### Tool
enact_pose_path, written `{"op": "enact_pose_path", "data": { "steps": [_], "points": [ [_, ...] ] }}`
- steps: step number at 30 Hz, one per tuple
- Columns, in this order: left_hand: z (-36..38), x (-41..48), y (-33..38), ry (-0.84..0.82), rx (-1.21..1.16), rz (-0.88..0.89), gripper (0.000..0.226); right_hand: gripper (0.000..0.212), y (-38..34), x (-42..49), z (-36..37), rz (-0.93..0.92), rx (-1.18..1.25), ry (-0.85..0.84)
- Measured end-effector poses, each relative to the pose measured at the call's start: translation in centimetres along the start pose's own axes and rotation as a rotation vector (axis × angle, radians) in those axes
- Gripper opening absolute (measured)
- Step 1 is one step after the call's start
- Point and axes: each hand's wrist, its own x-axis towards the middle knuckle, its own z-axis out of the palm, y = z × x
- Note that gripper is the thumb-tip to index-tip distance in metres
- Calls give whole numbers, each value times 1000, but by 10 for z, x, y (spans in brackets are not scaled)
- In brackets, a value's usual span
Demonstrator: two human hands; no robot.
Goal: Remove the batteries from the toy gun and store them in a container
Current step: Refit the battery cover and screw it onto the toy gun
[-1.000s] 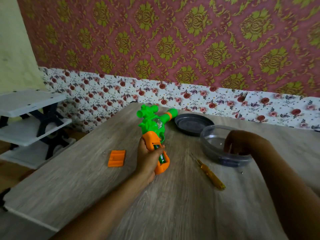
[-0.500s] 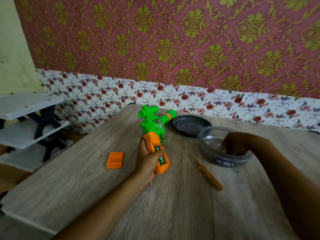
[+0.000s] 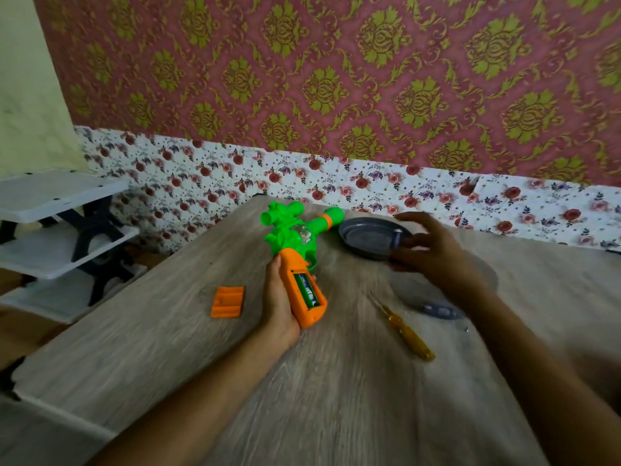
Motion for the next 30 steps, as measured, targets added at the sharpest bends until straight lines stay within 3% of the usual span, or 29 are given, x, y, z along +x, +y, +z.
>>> {"op": "enact_pose_path", "data": {
  "steps": [3,6,10,14,18,23,30],
  "points": [
    [-1,2,0,8,-45,14,43,32,0,-22,49,-30,367,-90],
    [0,1,2,-26,-121,-16,48,31,8,-30,82,5,453,-82],
    [-1,2,1,-92,-145,-117,55,34,17,-28,98,-140,11,-123],
    [0,-1,3,-46,-73,-91,51,19,10,-24,101,-206,-220,-46],
    [0,-5,7,-5,-85,-104,51,7,6,-25,102,-230,-265,-94],
    [2,-6,7,6,-113,-121,49,25,-6,-23,94,-301,-418,-307],
    [1,-8,8,13,-104,-132,51,23,-1,-15,107,-315,-434,-250]
  ]
}}
